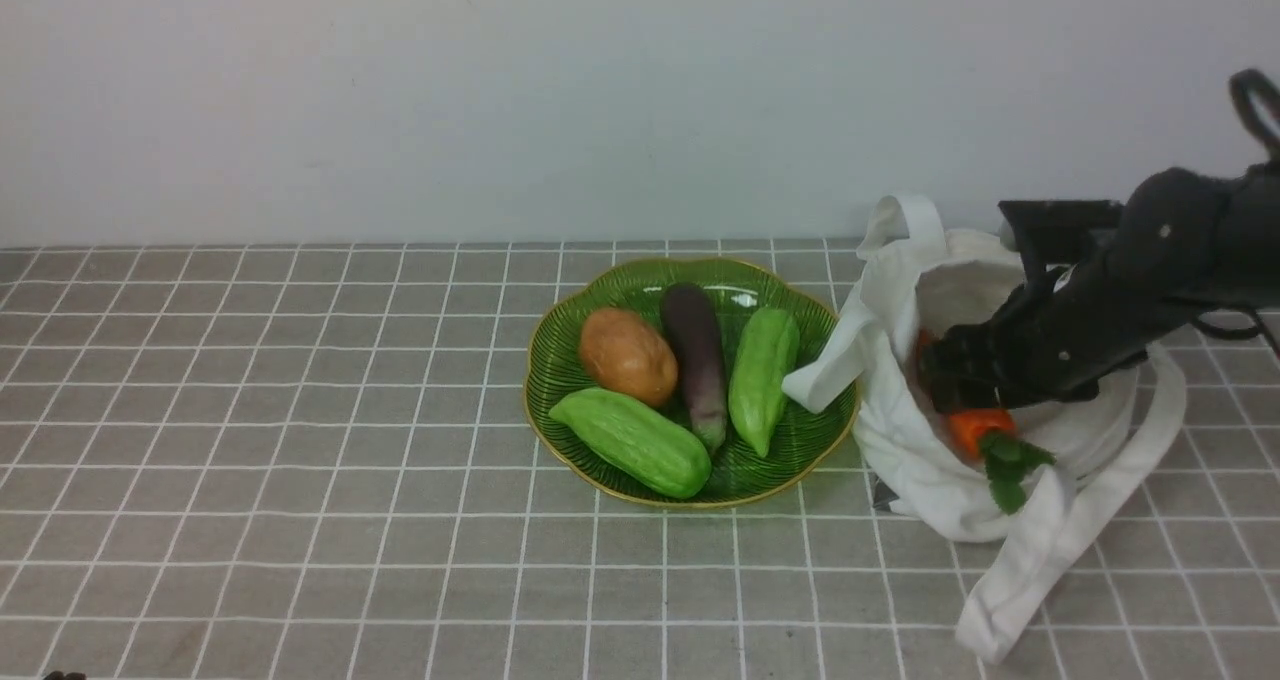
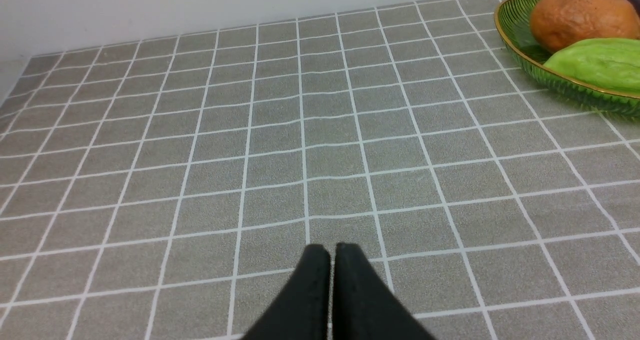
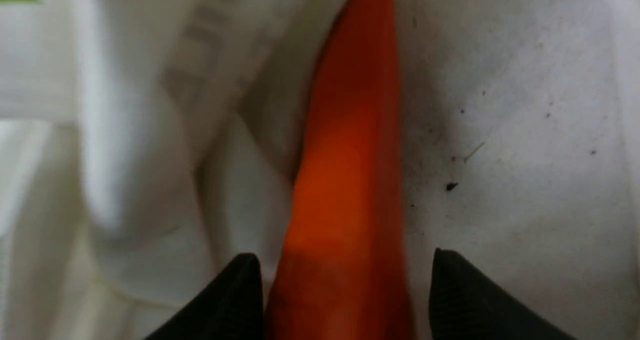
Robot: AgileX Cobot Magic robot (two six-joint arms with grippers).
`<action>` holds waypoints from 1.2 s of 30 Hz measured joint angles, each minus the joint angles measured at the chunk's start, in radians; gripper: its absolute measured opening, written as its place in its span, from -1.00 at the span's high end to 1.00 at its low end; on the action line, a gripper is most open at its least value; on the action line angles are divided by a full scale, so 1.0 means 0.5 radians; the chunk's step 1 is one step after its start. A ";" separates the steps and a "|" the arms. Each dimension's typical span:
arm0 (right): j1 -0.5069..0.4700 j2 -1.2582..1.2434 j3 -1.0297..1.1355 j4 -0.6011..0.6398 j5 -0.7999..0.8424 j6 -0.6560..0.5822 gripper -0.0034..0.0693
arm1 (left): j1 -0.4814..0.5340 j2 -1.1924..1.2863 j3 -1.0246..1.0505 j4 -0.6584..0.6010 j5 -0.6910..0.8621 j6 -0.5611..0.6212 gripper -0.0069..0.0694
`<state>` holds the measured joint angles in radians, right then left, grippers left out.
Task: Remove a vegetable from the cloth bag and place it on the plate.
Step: Use the right arm to grab a carrot from the bag, then use the right arm to put the carrot into the empty plate on the left
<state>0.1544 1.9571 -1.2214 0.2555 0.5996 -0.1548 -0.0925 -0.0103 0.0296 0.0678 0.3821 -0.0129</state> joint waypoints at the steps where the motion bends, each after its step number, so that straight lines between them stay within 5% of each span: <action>1: 0.000 0.020 0.000 0.000 -0.003 0.000 -0.23 | 0.000 0.000 0.000 0.000 0.000 0.000 0.83; 4: 0.000 0.063 -0.007 0.000 0.000 0.000 -0.20 | 0.000 0.000 0.000 0.000 0.000 0.000 0.83; 7: 0.000 0.071 -0.049 -0.002 0.087 0.000 0.07 | 0.000 0.000 0.000 0.000 0.000 0.000 0.83; 17: 0.000 -0.262 -0.337 -0.099 1.076 0.027 0.06 | 0.000 0.000 0.000 0.000 0.000 0.000 0.83; 22: 0.066 -0.428 -0.338 0.017 1.236 0.048 0.06 | 0.000 0.000 0.000 0.000 0.000 0.000 0.83; 27: 0.410 -0.457 -0.338 0.248 0.935 0.021 0.06 | 0.000 0.000 0.000 0.000 0.000 0.000 0.83; 36: 0.787 -0.158 -0.338 0.163 0.027 0.075 0.06 | 0.000 0.000 0.000 0.000 0.000 0.000 0.83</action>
<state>0.5478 1.8779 -1.3906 0.3367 0.6130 -0.1173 -0.0925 -0.0103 0.0296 0.0678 0.3821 -0.0129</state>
